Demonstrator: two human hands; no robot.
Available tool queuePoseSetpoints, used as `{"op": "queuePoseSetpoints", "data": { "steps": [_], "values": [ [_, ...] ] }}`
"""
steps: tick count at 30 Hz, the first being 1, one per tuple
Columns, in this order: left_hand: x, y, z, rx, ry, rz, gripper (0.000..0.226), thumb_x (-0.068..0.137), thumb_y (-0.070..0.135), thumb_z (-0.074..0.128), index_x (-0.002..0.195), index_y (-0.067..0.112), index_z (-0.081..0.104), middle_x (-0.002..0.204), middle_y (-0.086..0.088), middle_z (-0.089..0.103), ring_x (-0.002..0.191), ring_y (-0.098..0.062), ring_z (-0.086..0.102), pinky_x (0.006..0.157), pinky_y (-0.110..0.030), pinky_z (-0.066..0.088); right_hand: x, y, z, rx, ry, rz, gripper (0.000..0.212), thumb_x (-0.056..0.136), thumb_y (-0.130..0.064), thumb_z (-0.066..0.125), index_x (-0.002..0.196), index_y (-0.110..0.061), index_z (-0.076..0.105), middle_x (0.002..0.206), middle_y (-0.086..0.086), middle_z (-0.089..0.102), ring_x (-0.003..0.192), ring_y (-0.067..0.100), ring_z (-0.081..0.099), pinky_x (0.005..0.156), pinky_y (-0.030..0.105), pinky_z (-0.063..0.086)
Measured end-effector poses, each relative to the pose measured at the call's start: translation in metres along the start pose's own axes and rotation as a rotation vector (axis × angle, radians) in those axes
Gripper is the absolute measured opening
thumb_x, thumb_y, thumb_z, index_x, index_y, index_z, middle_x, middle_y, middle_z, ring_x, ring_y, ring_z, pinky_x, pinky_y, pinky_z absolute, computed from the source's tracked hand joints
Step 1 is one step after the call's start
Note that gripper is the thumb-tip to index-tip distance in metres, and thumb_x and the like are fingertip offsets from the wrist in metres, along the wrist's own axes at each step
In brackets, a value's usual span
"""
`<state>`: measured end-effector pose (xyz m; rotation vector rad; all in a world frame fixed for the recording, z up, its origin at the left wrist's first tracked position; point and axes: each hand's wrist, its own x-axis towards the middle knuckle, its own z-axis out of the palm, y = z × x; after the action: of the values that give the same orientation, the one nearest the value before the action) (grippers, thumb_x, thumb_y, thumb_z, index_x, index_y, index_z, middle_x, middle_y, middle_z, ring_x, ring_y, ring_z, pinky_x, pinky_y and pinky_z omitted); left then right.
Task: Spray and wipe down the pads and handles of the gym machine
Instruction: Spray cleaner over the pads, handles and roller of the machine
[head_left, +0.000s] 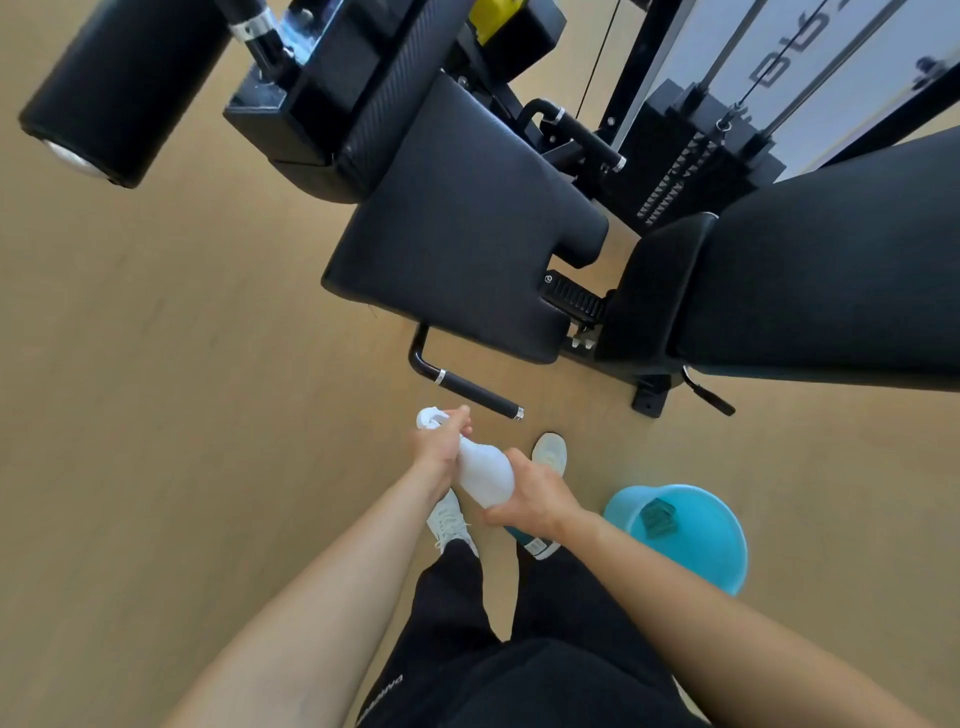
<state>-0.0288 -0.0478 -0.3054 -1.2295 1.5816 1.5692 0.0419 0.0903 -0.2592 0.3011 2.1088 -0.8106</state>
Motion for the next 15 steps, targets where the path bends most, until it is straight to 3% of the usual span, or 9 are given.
{"op": "queuePoseSetpoints", "data": {
  "steps": [2, 4, 6, 10, 15],
  "values": [
    [-0.006, -0.006, 0.000, -0.008, -0.003, -0.028, 0.020, 0.078, 0.028, 0.078, 0.075, 0.013, 0.064, 0.067, 0.001, 0.067, 0.065, -0.018, 0.063, 0.077, -0.038, 0.057, -0.005, 0.004, 0.008, -0.004, -0.008, 0.006, 0.072, 0.070, -0.044, 0.082, 0.130, -0.028, 0.044, 0.111, -0.003, 0.058, 0.101, 0.021, 0.060, 0.088, 0.043, 0.059],
    [-0.014, -0.005, 0.005, 0.003, -0.022, -0.021, 0.023, 0.079, 0.014, 0.069, 0.063, 0.013, 0.053, 0.058, -0.002, 0.057, 0.051, -0.017, 0.051, 0.061, -0.030, 0.048, -0.010, 0.006, 0.016, 0.016, 0.009, 0.024, 0.069, 0.068, -0.046, 0.081, 0.125, -0.030, 0.044, 0.109, -0.003, 0.058, 0.100, 0.022, 0.060, 0.085, 0.043, 0.059],
    [-0.017, -0.003, 0.009, 0.010, -0.046, -0.006, 0.025, 0.077, 0.006, 0.063, 0.060, 0.014, 0.045, 0.054, -0.003, 0.050, 0.046, -0.018, 0.045, 0.055, -0.026, 0.041, -0.013, 0.008, 0.022, 0.040, 0.031, 0.047, 0.067, 0.068, -0.045, 0.080, 0.122, -0.028, 0.044, 0.107, -0.002, 0.059, 0.097, 0.024, 0.060, 0.077, 0.038, 0.056],
    [-0.013, -0.011, 0.007, 0.055, -0.088, 0.033, 0.012, 0.065, 0.017, 0.071, 0.068, 0.017, 0.059, 0.062, 0.001, 0.059, 0.065, -0.021, 0.054, 0.067, -0.032, 0.046, -0.015, 0.012, 0.025, 0.071, 0.027, 0.070, 0.062, 0.071, -0.042, 0.079, 0.121, -0.026, 0.045, 0.105, -0.001, 0.059, 0.094, 0.023, 0.059, 0.068, 0.033, 0.048],
    [-0.009, -0.026, 0.005, 0.084, -0.082, 0.003, 0.008, 0.079, 0.014, 0.071, 0.079, 0.017, 0.064, 0.070, -0.001, 0.063, 0.071, -0.020, 0.058, 0.072, -0.033, 0.050, -0.017, 0.020, 0.025, 0.029, 0.013, 0.073, 0.061, 0.068, -0.044, 0.081, 0.114, -0.029, 0.044, 0.104, -0.003, 0.058, 0.094, 0.021, 0.060, 0.074, 0.037, 0.055]
  ]
}}
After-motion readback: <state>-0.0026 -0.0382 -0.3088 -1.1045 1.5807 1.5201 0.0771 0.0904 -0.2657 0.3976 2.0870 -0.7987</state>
